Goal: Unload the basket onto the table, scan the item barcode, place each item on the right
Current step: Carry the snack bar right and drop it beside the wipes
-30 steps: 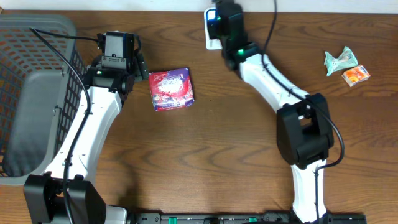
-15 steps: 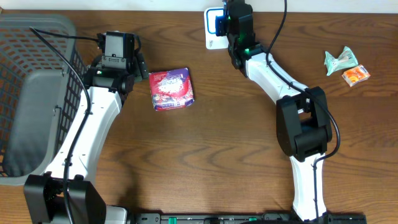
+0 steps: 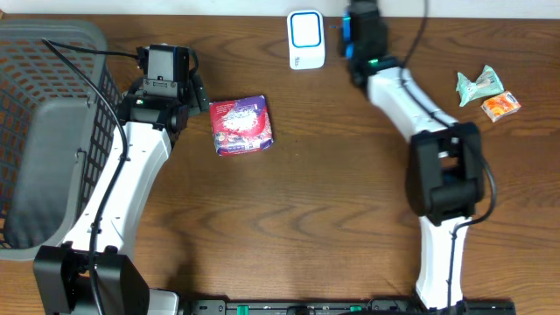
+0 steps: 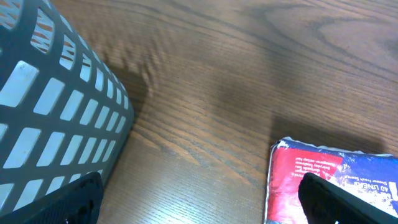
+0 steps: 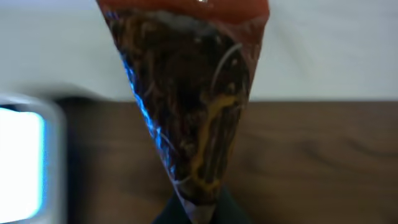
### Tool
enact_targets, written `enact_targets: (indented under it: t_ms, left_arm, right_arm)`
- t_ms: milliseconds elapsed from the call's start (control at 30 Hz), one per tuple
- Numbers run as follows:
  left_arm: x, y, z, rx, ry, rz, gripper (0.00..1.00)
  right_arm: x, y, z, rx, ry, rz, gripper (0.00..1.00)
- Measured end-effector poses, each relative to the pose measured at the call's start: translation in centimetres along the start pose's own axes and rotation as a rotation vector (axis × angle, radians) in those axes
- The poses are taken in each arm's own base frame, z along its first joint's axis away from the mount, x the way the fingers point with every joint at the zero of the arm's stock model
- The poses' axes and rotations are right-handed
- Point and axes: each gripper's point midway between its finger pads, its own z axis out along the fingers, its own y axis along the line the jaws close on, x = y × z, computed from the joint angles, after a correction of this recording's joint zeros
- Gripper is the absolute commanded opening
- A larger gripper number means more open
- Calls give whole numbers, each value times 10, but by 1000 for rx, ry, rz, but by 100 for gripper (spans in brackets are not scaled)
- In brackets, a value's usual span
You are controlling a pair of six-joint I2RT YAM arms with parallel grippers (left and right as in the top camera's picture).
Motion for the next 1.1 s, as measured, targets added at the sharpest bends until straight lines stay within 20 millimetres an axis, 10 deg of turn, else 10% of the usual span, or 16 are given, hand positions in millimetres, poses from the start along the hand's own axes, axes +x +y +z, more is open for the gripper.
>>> enact_targets:
  t_ms: [400, 600, 833, 1100]
  left_arm:
    - [0, 0, 0, 0, 0, 0, 99]
    - [0, 0, 0, 0, 0, 0, 99]
    - [0, 0, 0, 0, 0, 0, 99]
    - [0, 0, 0, 0, 0, 0, 99]
  right_arm:
    - [108, -233, 17, 313, 413, 312, 1]
    - [125, -265, 14, 326, 459, 384, 5]
    - [128, -278, 13, 334, 458, 422, 82]
    - [125, -268, 16, 289, 455, 406, 99]
